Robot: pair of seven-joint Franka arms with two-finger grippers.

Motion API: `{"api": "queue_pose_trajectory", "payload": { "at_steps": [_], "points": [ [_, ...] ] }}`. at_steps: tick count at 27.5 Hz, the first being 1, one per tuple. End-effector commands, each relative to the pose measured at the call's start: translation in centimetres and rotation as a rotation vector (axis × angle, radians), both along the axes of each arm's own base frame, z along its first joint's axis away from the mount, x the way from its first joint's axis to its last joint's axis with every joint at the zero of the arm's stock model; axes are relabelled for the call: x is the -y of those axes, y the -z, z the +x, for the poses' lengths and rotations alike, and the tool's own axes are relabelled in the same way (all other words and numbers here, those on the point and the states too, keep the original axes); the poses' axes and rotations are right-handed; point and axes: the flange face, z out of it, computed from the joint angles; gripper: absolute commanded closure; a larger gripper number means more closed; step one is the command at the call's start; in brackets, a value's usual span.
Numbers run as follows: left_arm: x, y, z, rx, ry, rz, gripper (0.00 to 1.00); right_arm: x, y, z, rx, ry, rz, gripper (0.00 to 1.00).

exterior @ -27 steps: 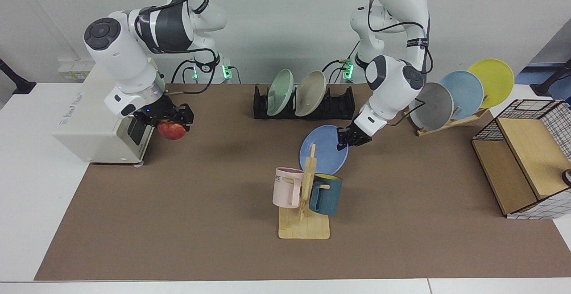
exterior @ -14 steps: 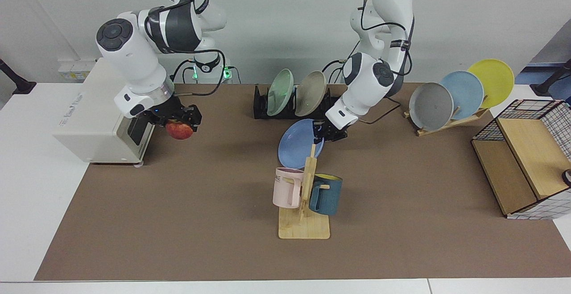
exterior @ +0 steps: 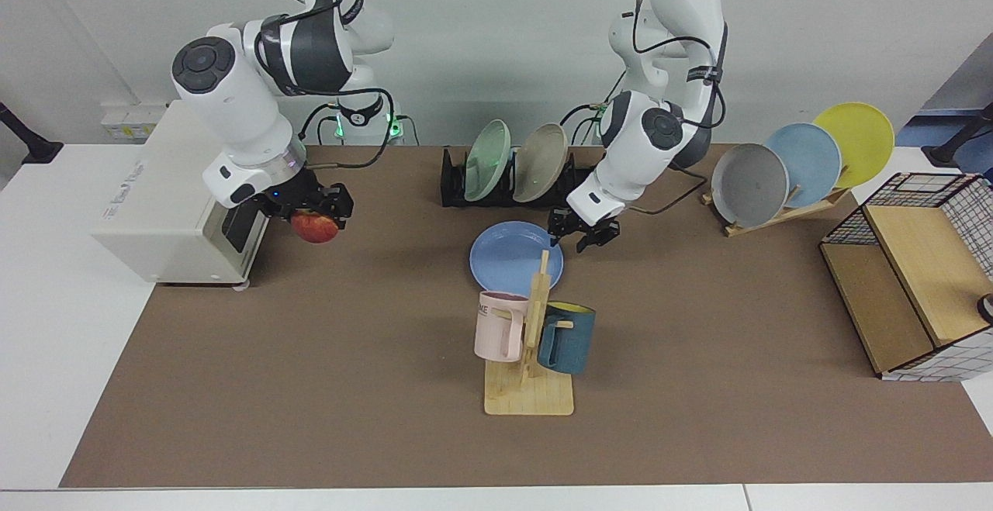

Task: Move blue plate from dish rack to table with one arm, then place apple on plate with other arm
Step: 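Lower the blue plate onto the table and open the left gripper, then carry the apple over the plate with the right gripper while the left gripper withdraws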

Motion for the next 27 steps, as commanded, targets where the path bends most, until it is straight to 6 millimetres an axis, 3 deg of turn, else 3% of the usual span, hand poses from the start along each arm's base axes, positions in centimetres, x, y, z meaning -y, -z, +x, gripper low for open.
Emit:
{"api": "queue_pose_trajectory", "payload": {
  "at_steps": [1,5,11,17,20,27],
  "points": [
    [-3.7,-6.7,0.5,0.006,0.018,0.131,0.42,-2.8,0.1,-0.2,0.013,-0.003,0.03,1.0],
    [-7.0,-12.2,0.9,-0.006,0.038,0.243,0.41,-7.0,1.0,-0.2,0.034,0.019,0.026,1.0],
    [-8.9,-17.9,0.2,-0.043,0.054,0.333,0.39,-15.7,1.7,-1.3,0.07,0.106,0.014,1.0],
    [-12.5,-22.8,-0.5,0.015,0.076,0.339,0.15,-21.9,3.8,-2.6,0.048,0.132,-0.01,1.0],
    [-13.6,-24.0,-0.8,0.018,0.082,0.337,0.02,-24.4,4.4,-3.0,0.058,0.167,-0.015,1.0],
    [-14.7,-24.8,-1.1,0.018,0.064,0.318,0.0,-29.9,7.5,-3.6,0.068,0.234,-0.019,1.0]
  ]
}}
